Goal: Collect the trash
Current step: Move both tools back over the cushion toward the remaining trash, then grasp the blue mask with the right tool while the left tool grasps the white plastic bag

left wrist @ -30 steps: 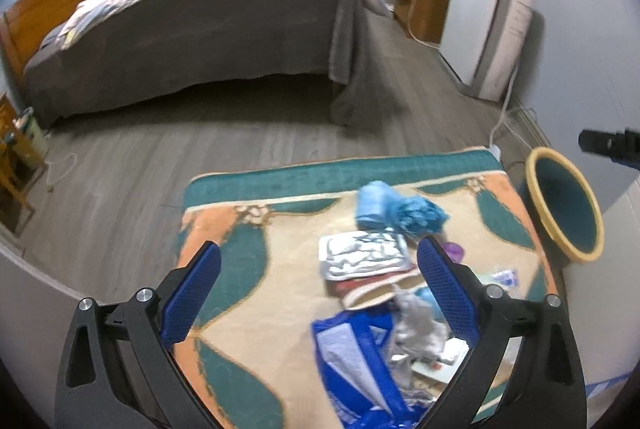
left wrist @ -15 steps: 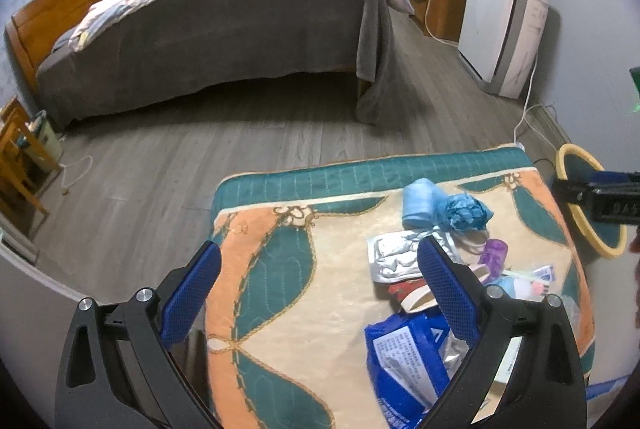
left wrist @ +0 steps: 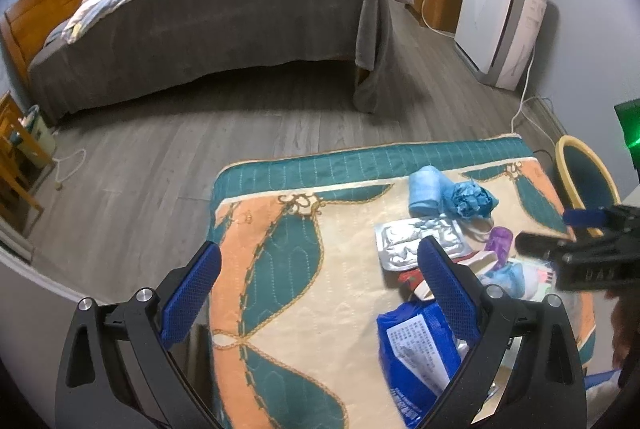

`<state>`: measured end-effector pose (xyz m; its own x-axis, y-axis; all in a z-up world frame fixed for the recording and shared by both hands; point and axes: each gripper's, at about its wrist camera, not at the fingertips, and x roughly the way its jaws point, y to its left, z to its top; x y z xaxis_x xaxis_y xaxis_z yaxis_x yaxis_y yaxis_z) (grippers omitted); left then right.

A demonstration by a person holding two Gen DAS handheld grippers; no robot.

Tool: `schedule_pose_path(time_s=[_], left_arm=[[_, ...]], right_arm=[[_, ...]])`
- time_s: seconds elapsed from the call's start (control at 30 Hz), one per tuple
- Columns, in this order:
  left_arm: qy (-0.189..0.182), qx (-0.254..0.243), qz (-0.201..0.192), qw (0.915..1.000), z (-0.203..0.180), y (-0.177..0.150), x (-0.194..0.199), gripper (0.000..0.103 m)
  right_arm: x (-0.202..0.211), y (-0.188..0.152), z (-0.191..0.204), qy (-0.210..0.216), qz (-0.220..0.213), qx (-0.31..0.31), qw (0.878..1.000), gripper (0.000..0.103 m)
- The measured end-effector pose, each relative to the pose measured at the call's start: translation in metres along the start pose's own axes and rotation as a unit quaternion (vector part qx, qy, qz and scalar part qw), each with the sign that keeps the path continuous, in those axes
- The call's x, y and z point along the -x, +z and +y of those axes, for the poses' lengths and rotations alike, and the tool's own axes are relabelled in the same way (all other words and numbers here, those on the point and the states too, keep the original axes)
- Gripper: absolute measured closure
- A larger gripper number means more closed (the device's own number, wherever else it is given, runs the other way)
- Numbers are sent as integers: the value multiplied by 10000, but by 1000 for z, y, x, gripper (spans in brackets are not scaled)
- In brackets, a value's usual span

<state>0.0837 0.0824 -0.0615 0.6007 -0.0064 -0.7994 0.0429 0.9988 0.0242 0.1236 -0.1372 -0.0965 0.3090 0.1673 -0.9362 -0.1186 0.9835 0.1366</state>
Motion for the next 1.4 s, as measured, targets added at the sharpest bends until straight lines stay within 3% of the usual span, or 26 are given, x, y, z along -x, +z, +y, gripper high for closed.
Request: schedule_pose_path(time_s=[0.07, 0.2, 0.27, 0.4, 0.43, 0.47, 0.5, 0.63, 0.87, 1.1, 1.23, 1.27, 1.37, 1.4], left_arm=[[-15, 22, -17, 10000, 1, 0, 2, 6], [15, 4, -6, 10000, 3, -1, 3, 6], [36, 1, 6, 10000, 5, -2, 4, 6], [48, 32, 17, 10000, 8, -2, 5, 6], [45, 28, 23, 10000, 8, -2, 5, 6], [47, 4, 33, 10000, 7, -3, 4, 6], [60, -33, 36, 10000, 6, -3, 4, 6], [102, -228, 21, 9997, 0, -5, 4, 6], [-249, -428, 54, 9988, -22, -11, 7, 6], [-501, -1259, 361, 9901, -75, -33, -5, 7], [-884, -1421, 594, 9841, -99, -46, -8, 9], [-978, -1460, 650, 9823, -104, -49, -8, 11], [-1136, -1818, 927, 9723, -123, -61, -12, 33], [-1120, -1922, 1042, 9693, -127, -66, -15, 36]], right_arm=[[2, -2, 2, 86, -22, -84, 9999, 11], [-5, -9, 9, 102, 170, -76, 9998, 39], [-10, -12, 12, 140, 276, -55, 9995, 48], [-22, -18, 14, 439, 523, -131, 9976, 55], [-24, -19, 14, 525, 567, -167, 9969, 60], [-25, -19, 14, 639, 607, -226, 9958, 75], [-25, -19, 14, 731, 635, -264, 9950, 79], [-9, -16, 17, 796, 464, -148, 9956, 81], [35, -2, -5, 619, -213, -187, 9977, 83], [58, 7, -38, 629, -519, -472, 9956, 83], [71, 9, -47, 518, -727, -417, 9951, 83], [72, 9, -48, 503, -748, -399, 9951, 83], [73, 10, -55, 546, -756, -442, 9947, 83], [74, 10, -56, 559, -759, -452, 9945, 83]])
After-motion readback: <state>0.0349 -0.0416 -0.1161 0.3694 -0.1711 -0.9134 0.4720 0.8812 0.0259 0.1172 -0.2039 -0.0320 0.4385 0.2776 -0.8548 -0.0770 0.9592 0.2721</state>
